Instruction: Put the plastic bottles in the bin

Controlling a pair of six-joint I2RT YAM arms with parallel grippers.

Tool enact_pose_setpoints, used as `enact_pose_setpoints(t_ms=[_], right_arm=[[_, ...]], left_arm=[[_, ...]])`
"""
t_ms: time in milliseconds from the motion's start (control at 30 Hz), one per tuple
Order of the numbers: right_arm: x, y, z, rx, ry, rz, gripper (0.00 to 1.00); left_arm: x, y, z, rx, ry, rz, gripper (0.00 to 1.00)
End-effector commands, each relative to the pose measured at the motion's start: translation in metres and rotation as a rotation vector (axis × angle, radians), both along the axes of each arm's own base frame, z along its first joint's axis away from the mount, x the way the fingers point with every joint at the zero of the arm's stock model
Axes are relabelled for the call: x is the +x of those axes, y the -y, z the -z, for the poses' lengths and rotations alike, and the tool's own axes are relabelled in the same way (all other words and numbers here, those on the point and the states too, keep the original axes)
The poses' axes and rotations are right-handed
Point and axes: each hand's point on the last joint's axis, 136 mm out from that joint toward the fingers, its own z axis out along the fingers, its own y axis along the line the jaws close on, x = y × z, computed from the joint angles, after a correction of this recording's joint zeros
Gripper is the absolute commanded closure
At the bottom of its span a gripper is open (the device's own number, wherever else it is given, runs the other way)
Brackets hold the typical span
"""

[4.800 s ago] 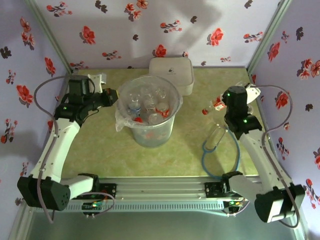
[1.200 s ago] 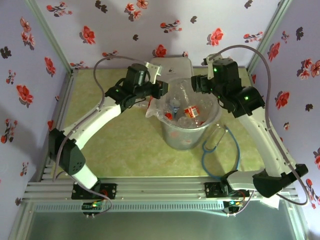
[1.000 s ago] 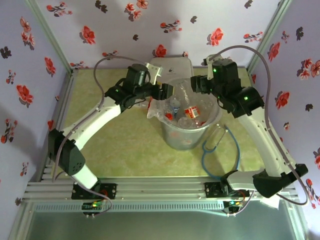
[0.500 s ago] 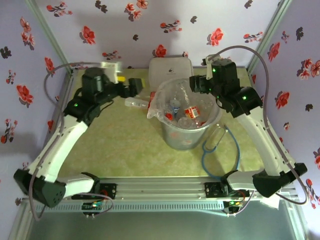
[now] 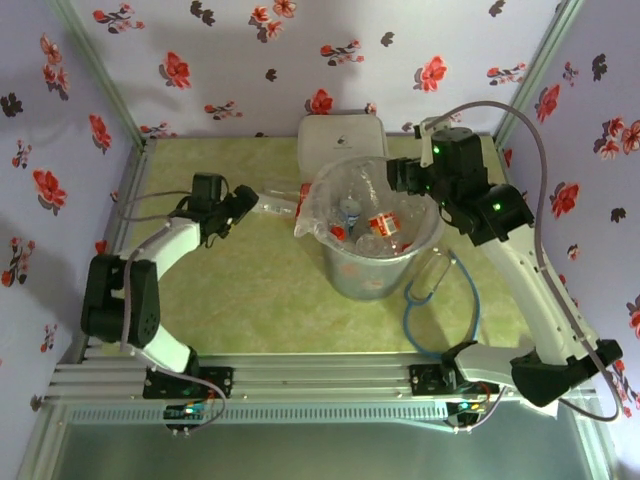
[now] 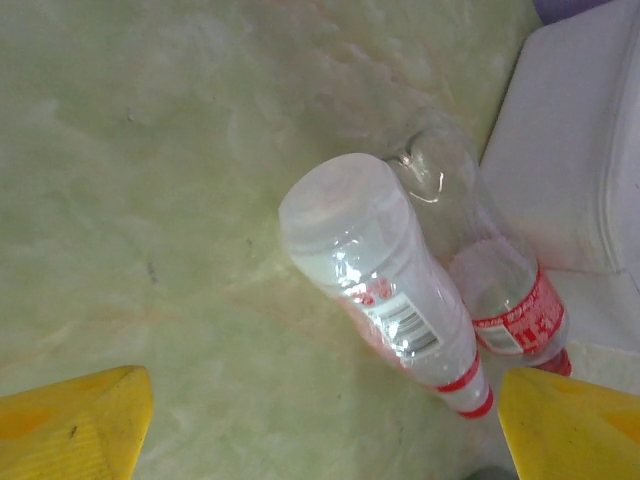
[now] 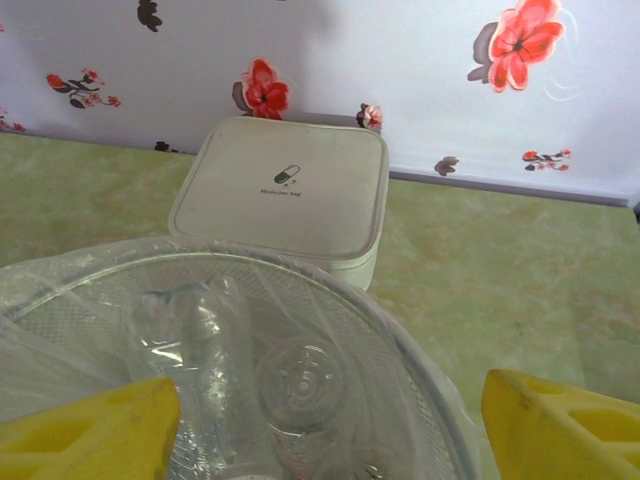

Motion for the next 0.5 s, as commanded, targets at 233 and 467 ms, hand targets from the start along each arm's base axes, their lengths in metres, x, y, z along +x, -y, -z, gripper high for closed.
enact_pose_setpoints(t_ms=[233,467], right_arm=[[-0.008,0.019,0.001,-0.023,0.023,0.044,0.20],[-0.012,0.027,0.012,-0.023,0.015,0.059,0.21]], left_arm=[[0.035,0.027,0.025,-0.107,0.008,-0.142,0.25],[0.044,0.036,0.044,-0.092,-0.030,-0.156,0.37]])
